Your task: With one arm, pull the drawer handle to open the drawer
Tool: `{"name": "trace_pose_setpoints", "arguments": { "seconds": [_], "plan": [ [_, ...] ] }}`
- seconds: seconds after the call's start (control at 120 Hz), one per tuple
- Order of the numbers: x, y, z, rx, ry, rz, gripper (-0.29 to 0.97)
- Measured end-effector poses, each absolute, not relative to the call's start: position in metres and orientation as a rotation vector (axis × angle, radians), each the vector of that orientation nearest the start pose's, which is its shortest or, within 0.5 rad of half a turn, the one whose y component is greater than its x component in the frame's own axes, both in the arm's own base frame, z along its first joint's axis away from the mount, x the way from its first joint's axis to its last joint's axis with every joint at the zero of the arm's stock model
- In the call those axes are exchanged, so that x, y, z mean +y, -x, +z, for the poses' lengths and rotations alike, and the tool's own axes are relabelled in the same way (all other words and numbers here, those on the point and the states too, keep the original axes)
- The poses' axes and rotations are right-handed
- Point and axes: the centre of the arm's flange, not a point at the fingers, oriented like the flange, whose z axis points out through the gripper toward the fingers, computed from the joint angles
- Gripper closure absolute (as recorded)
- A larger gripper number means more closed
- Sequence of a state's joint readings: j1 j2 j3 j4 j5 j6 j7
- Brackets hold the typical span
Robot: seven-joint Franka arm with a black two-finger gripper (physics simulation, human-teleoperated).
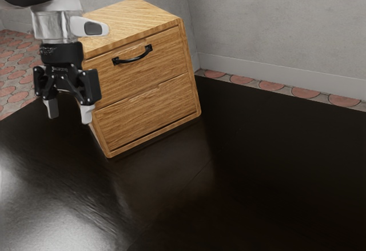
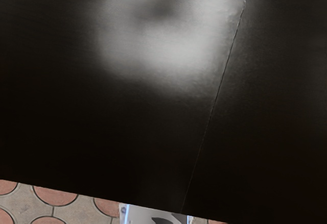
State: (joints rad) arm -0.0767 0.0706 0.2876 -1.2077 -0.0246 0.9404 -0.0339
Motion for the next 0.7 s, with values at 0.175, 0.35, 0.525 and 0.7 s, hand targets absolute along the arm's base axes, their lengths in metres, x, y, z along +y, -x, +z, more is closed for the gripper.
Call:
{"name": "trace_pose_setpoints", "arguments": {
  "seconds": [0.175, 0.35, 0.525, 0.7],
  "plan": [
    [0.112, -0.515, 0.713, -0.439, 3.122, 0.151, 0.02],
    [0.090, -0.512, 0.761, -0.385, 3.121, -0.141, 0.03],
    [0.084, -0.509, 0.795, -0.359, 3.084, -0.314, 0.03],
    [0.112, -0.553, 0.759, -0.225, 3.010, -0.320, 0.03]
  ]
}}
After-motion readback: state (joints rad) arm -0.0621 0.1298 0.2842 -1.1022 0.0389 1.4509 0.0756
